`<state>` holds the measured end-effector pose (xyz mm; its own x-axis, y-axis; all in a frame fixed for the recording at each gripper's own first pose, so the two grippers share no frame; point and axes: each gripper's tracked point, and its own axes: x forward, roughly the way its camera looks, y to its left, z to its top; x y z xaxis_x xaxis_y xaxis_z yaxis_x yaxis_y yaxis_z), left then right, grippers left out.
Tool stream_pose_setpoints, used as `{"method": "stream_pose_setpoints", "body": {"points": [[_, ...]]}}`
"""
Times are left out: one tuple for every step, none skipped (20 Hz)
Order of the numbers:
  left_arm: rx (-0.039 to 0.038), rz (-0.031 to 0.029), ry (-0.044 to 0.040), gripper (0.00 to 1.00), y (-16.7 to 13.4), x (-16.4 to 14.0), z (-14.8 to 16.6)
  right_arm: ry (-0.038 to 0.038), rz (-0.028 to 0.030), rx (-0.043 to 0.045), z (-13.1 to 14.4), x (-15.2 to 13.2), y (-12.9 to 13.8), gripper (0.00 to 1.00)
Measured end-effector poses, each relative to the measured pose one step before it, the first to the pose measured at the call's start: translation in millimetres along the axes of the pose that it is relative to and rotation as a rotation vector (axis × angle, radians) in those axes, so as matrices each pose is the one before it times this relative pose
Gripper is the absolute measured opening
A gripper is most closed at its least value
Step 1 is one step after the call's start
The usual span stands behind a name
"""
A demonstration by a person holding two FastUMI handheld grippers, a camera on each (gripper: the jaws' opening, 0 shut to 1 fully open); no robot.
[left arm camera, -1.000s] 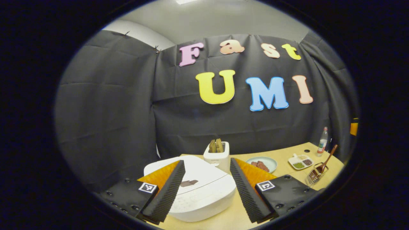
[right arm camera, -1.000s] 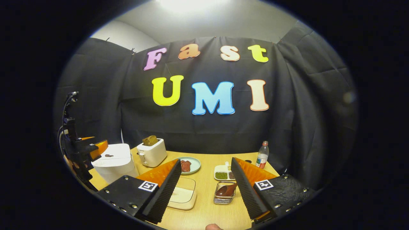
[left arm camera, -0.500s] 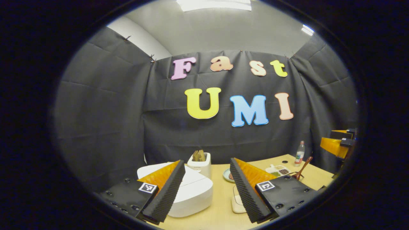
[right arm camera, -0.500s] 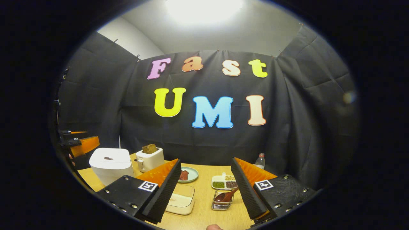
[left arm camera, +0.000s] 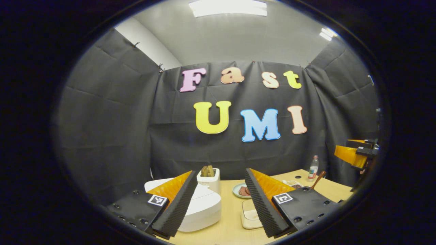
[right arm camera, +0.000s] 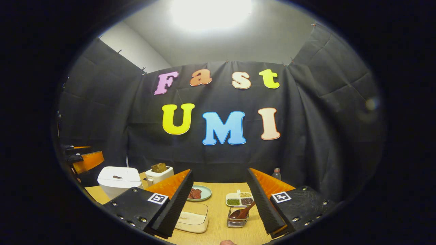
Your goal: Close the left gripper, press the button to open the rice cooker; take a wooden spoon from the chopstick holder with the right hand, scoop a spoonful of rice and pour it into the rice cooker, then put the wooden spoon back into the chopstick holder.
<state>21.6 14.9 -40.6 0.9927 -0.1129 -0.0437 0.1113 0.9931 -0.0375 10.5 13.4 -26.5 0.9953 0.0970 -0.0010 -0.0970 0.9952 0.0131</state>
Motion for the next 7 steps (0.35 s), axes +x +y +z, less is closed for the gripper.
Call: {"method": "stream_pose_setpoints", "body": {"points": [[-0.00032, 0.00595, 0.00083, 0.97, 0.89, 0.1, 0.58, -0.00289, 0.00145, -0.0029, 1.17, -1.14, 1.85, 0.95], [-0.00097, 0.00772, 0.00412, 0.97, 1.69, -0.36, -0.4, 0.00049, -0.00035, -0.00209, -0.28, -0.64, -0.11, 0.95], [-0.00372, 0.00515, 0.00175, 1.0, 0.5, -0.72, 0.69, 0.00058, 0.00363, 0.0018, -0.3, 0.76, 0.62, 0.95], [-0.00146, 0.0068, -0.00064, 0.93, -0.14, -0.53, 1.2, 0.00385, 0.00424, 0.00407, 0.23, 0.21, 1.95, 0.95], [0.00043, 0.00644, -0.00783, 1.0, 1.56, -0.96, 3.56, 0.00243, 0.00374, 0.0052, 0.1, 1.51, 1.25, 0.95], [0.00317, 0.00274, -0.00561, 0.99, -0.66, -1.64, 1.87, 0.00379, 0.00454, 0.00471, 0.2, 1.44, 2.4, 0.95], [0.00693, 0.00225, -0.00154, 0.97, -0.04, -0.5, 1.19, 0.00286, 0.00187, 0.00332, 0.52, 0.07, 1.44, 0.95]]}}
